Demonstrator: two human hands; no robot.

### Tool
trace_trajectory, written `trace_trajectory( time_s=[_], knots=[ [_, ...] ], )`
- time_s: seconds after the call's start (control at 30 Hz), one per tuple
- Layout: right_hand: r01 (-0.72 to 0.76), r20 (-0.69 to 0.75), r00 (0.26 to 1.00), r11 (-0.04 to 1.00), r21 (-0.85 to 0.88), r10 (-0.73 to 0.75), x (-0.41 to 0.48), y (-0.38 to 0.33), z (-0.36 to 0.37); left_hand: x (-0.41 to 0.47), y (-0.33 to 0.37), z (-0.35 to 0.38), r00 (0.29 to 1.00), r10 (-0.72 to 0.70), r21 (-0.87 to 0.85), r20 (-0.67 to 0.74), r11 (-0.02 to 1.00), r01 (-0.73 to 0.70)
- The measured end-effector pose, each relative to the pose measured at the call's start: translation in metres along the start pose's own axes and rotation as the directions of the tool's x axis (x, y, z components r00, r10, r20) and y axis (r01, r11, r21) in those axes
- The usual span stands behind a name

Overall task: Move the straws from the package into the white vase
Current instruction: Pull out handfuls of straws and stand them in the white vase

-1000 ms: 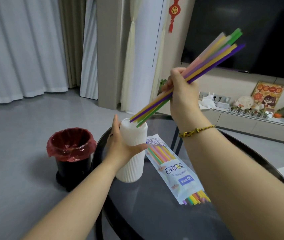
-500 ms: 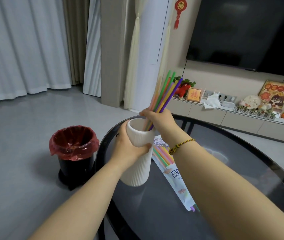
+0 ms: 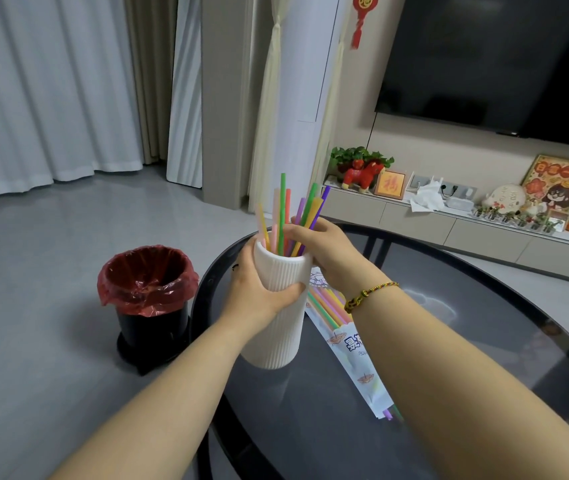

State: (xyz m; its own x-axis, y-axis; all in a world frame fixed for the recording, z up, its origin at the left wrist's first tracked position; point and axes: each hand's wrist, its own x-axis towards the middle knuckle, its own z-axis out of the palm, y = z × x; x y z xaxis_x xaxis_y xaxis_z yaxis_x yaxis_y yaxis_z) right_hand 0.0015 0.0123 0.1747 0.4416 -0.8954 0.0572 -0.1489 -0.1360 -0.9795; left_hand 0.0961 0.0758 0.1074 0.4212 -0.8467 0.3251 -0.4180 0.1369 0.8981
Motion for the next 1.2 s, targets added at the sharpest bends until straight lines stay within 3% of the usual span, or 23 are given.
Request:
trace_trajectory(
  time_s=[0.17, 0.3, 0.4, 0.47, 0.53, 0.6, 0.67, 0.73, 0.9, 1.03, 1.2],
  knots=[
    [0.009, -0.073, 0.997, 0.999, -0.038, -0.012, -0.012, -0.004, -0.011, -0.010, 0.000, -0.005, 1.000, -0.009, 0.010, 0.023, 1.000, 0.009],
    [0.039, -0.116, 0.992, 0.996, -0.079, -0.048, -0.034, -0.003, -0.034, -0.034, -0.004, -0.001, 0.990, -0.026, 0.101, -0.138, 0.994, 0.040],
    [0.038, -0.176, 0.983, 0.992, -0.121, -0.059, -0.056, 0.006, -0.057, -0.061, -0.008, 0.004, 0.921, 0.134, 0.192, -0.366, 0.979, -0.066],
    [0.005, -0.234, 0.971, 0.983, -0.183, -0.048, -0.071, 0.017, -0.075, -0.080, -0.009, 0.013, 0.892, 0.252, 0.237, -0.374, 0.956, -0.171],
    [-0.066, -0.309, 0.951, 0.962, -0.265, -0.020, -0.085, 0.031, -0.094, -0.096, -0.011, 0.026, 0.917, 0.322, 0.244, -0.237, 0.933, -0.265],
    [-0.169, -0.354, 0.934, 0.927, -0.335, 0.042, -0.099, 0.046, -0.111, -0.105, -0.012, 0.043, 0.956, 0.291, 0.218, 0.029, 0.932, -0.291],
    [-0.282, -0.374, 0.918, 0.881, -0.380, 0.132, -0.112, 0.060, -0.126, -0.111, -0.016, 0.064, 0.931, 0.222, 0.279, 0.290, 0.911, -0.304],
    [-0.391, -0.399, 0.889, 0.828, -0.401, 0.226, -0.122, 0.075, -0.138, -0.115, -0.021, 0.084, 0.885, 0.106, 0.357, 0.453, 0.888, -0.290],
    [-0.577, -0.342, 0.816, 0.695, -0.428, 0.467, -0.138, 0.117, -0.147, -0.115, -0.028, 0.110, 0.841, -0.044, 0.493, 0.539, 0.826, -0.272],
    [-0.592, -0.261, 0.806, 0.726, -0.351, 0.531, -0.132, 0.134, -0.139, -0.112, -0.035, 0.116, 0.806, -0.052, 0.551, 0.590, 0.755, -0.354],
    [-0.590, -0.204, 0.802, 0.692, -0.416, 0.561, -0.118, 0.139, -0.132, -0.111, -0.036, 0.118, 0.799, -0.066, 0.590, 0.598, 0.711, -0.382]
  ],
)
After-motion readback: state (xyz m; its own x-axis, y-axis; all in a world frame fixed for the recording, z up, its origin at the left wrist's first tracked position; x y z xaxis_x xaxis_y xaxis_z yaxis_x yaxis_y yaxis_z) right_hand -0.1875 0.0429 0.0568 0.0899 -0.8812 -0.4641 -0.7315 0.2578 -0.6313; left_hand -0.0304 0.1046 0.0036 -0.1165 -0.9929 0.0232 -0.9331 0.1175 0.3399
